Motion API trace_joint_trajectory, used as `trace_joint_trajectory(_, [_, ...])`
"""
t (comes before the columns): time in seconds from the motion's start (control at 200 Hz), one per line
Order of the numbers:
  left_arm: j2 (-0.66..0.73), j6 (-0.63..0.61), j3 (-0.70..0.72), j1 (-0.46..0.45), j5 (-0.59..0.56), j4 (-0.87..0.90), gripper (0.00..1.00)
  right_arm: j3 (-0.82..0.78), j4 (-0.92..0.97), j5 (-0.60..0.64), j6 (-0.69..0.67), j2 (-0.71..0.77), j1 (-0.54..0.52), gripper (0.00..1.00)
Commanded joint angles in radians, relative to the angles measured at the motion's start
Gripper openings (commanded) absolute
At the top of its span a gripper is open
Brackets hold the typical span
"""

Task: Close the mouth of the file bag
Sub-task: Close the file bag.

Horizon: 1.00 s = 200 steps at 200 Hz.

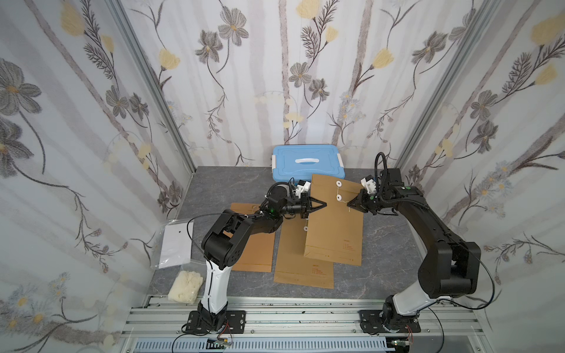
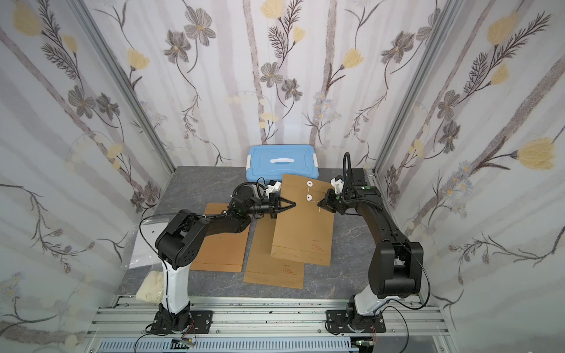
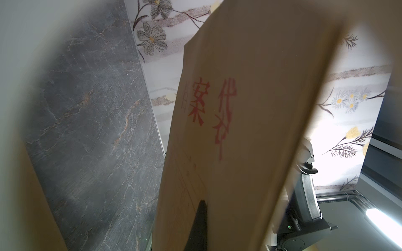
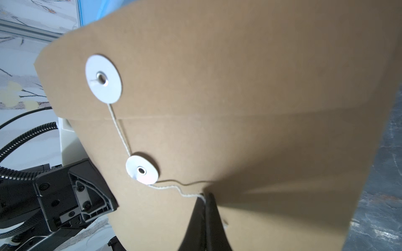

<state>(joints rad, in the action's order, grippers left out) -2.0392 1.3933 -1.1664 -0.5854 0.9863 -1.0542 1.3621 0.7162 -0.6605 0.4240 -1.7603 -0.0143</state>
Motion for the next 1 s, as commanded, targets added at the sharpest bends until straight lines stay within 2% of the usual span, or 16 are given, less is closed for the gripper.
trace_joint_trajectory(0.0, [0.021,0.021,0.020,0.000,0.057,-0.062,0.00,0.037,0.031,-0.148,-0.072,-0.033,0.018,0.00])
trace_joint_trajectory(0.065, [0.032,0.008,0.035,0.001,0.061,-0.054,0.00,0.062,0.064,-0.195,-0.093,-0.056,0.034,0.00])
trace_joint_trajectory(0.175, [0.039,0.006,0.046,0.001,0.058,-0.056,0.00,0.091,0.117,-0.197,-0.118,-0.077,0.058,0.00])
trace_joint_trajectory(0.4, [0.059,-0.025,0.053,0.020,0.009,-0.011,0.00,0.047,0.115,-0.200,-0.113,-0.022,0.056,0.00])
trace_joint_trajectory(0.485, [0.053,-0.004,0.058,0.021,-0.031,-0.039,0.00,0.015,0.116,-0.194,-0.113,-0.003,0.045,0.00])
trace_joint_trajectory(0.769, [0.004,0.123,0.056,0.023,-0.047,-0.232,0.00,-0.020,0.098,-0.174,-0.113,-0.014,0.039,0.00])
trace_joint_trajectory(0.994, [0.021,0.136,0.066,0.032,-0.021,-0.244,0.00,0.025,0.104,-0.181,-0.117,-0.058,0.060,0.00])
